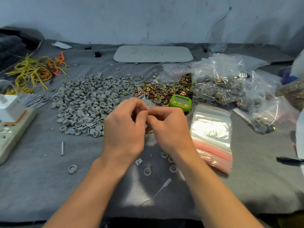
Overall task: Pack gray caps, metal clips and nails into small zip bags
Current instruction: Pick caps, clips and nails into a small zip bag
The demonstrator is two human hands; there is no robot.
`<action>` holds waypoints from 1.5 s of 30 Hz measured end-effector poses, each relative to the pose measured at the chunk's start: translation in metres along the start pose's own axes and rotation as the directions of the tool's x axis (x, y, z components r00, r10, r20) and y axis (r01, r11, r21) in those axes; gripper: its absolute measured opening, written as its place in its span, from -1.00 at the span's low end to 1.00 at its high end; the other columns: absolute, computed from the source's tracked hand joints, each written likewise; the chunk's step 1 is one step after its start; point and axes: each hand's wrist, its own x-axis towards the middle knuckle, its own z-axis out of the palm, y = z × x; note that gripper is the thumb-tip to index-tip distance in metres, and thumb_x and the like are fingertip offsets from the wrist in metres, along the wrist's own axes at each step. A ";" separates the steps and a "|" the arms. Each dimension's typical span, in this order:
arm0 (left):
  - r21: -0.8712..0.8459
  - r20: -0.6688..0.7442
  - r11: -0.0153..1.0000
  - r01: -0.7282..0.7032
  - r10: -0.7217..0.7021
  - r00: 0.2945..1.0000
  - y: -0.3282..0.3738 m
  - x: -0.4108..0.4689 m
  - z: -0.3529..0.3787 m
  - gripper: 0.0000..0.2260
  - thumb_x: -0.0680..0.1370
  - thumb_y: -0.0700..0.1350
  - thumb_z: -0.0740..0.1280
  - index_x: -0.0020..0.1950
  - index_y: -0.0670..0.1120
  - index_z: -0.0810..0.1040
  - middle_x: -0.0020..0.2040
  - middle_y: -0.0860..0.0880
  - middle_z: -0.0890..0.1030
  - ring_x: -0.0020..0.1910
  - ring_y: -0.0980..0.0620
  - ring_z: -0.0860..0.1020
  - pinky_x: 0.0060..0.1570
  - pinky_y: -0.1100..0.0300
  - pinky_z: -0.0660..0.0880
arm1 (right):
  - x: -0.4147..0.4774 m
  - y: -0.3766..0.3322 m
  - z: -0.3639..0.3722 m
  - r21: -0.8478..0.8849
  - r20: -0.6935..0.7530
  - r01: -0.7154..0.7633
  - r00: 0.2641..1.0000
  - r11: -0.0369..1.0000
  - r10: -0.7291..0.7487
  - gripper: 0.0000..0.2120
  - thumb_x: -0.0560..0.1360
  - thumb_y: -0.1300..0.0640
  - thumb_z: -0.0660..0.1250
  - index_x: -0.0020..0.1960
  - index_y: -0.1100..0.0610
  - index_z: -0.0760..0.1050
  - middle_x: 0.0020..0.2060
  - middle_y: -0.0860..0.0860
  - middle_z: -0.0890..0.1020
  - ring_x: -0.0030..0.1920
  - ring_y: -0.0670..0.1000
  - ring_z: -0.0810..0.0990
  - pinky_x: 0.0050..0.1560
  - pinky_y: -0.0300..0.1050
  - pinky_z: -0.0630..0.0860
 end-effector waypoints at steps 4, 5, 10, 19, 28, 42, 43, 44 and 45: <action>-0.026 0.051 0.999 -0.044 0.046 0.998 0.004 0.003 -0.001 -0.88 0.52 -0.23 0.41 -0.08 0.01 0.61 -0.19 0.14 0.61 -0.21 0.16 0.53 -0.17 0.36 0.42 | -0.007 0.002 0.009 -0.187 -0.011 0.073 0.997 0.980 -0.076 -0.80 0.57 0.22 0.31 -0.19 0.10 0.65 -0.34 0.04 0.67 -0.23 0.18 0.62 -0.20 0.14 0.56; -0.015 0.067 0.997 -0.078 0.079 0.995 0.005 0.001 -0.001 -0.88 0.52 -0.25 0.40 -0.07 -0.03 0.61 -0.18 0.12 0.60 -0.20 0.14 0.51 -0.16 0.28 0.43 | -0.008 0.003 0.009 -0.313 -0.003 0.097 0.995 0.945 -0.103 -0.81 0.55 0.19 0.30 -0.24 0.07 0.56 -0.33 0.06 0.66 -0.23 0.20 0.59 -0.23 0.12 0.51; 0.007 0.065 0.987 -0.163 0.162 0.985 0.015 -0.007 0.001 -0.93 0.56 -0.18 0.33 0.00 -0.03 0.53 -0.12 0.05 0.59 -0.19 0.07 0.47 -0.18 0.08 0.40 | -0.010 -0.002 0.005 -0.654 -0.032 0.109 0.985 0.748 -0.172 -0.70 0.52 0.14 0.27 -0.34 -0.03 0.26 -0.31 0.05 0.59 -0.17 0.23 0.53 -0.23 -0.03 0.25; 0.076 -0.041 0.969 -0.235 0.239 0.970 0.017 -0.014 -0.005 -0.79 0.56 -0.32 0.35 0.09 -0.05 0.55 -0.07 0.03 0.58 -0.16 0.07 0.49 -0.15 0.16 0.42 | -0.003 -0.003 0.001 -0.281 0.318 0.248 0.935 0.927 -0.154 -0.66 0.46 0.47 0.27 -0.28 0.06 0.56 -0.37 -0.14 0.63 -0.28 -0.15 0.58 -0.27 -0.19 0.46; -0.003 -0.025 0.957 -0.290 0.289 0.957 0.023 -0.019 -0.017 -0.82 0.52 -0.31 0.38 0.03 -0.06 0.61 -0.13 0.16 0.53 -0.20 0.28 0.46 -0.10 0.51 0.35 | -0.002 -0.005 -0.003 -0.087 0.472 0.149 0.877 0.985 -0.091 -0.60 0.50 0.50 0.17 -0.17 0.06 0.60 -0.26 -0.14 0.68 -0.16 -0.20 0.62 -0.17 -0.13 0.56; 0.000 0.290 1.000 -0.027 0.026 0.957 0.004 -0.009 -0.041 -0.43 0.33 -0.04 0.41 0.35 0.19 0.50 0.26 0.24 0.56 0.29 0.18 0.52 0.26 0.24 0.46 | 0.001 -0.006 0.001 0.217 0.437 -0.002 0.894 0.976 -0.096 -0.28 0.40 0.72 0.09 0.35 0.16 0.53 0.31 -0.05 0.62 0.33 -0.12 0.59 0.34 -0.18 0.51; 0.073 0.362 0.996 -0.043 0.014 0.932 -0.002 -0.008 -0.043 -0.27 0.28 -0.04 0.42 0.46 0.20 0.41 0.43 0.23 0.45 0.46 0.19 0.38 0.43 0.15 0.37 | 0.002 -0.006 -0.002 0.257 0.457 -0.049 0.886 0.965 -0.077 -0.20 0.37 0.75 0.03 0.45 0.19 0.44 0.42 -0.01 0.54 0.40 -0.08 0.54 0.41 -0.16 0.47; 0.161 0.415 0.983 -0.088 0.013 0.910 -0.005 -0.008 -0.044 -0.15 0.26 -0.06 0.44 0.55 0.21 0.31 0.56 0.20 0.31 0.59 0.17 0.20 0.55 0.07 0.24 | 0.003 -0.004 -0.005 0.252 0.481 -0.064 0.874 0.966 -0.067 -0.16 0.35 0.76 0.01 0.51 0.22 0.38 0.47 0.03 0.49 0.44 -0.04 0.51 0.46 -0.10 0.44; 0.247 0.439 0.957 -0.152 0.030 0.898 -0.007 -0.008 -0.043 -0.08 0.26 -0.09 0.47 0.60 0.20 0.22 0.64 0.18 0.19 0.64 0.16 0.05 0.61 0.03 0.11 | 0.003 -0.004 -0.006 0.191 0.482 -0.036 0.874 0.981 -0.062 -0.18 0.36 0.75 0.03 0.50 0.23 0.41 0.46 0.04 0.51 0.44 -0.03 0.50 0.48 -0.05 0.42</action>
